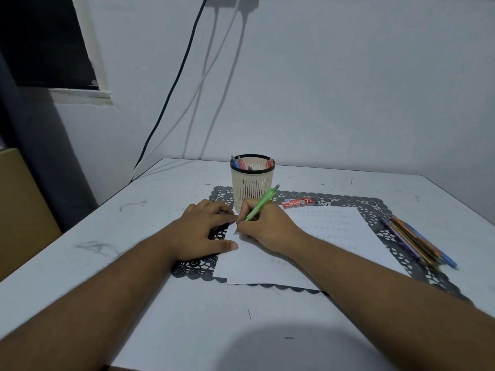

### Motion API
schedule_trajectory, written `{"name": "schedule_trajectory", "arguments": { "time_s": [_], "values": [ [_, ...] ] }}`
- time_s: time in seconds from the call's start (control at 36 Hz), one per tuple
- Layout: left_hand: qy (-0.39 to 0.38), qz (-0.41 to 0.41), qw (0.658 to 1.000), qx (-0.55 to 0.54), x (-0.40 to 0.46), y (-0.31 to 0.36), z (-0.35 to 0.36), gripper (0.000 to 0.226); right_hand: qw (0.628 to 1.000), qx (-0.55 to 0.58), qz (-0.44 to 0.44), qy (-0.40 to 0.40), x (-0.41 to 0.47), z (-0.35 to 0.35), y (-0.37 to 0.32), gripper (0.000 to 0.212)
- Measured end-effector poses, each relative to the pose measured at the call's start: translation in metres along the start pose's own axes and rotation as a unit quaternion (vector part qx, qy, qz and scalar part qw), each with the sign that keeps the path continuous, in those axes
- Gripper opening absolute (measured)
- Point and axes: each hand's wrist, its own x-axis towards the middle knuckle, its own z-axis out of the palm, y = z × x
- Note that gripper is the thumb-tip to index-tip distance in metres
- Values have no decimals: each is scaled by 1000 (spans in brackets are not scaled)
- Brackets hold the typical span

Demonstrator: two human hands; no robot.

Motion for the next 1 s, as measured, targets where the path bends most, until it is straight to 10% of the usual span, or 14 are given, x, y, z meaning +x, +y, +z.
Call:
{"name": "schedule_trajectory", "arguments": {
  "time_s": [1.0],
  "values": [
    [-9, -10, 1000, 13, -1, 0, 0, 86, 999, -26, 6, 20, -7, -6, -3, 13]
  ]
}}
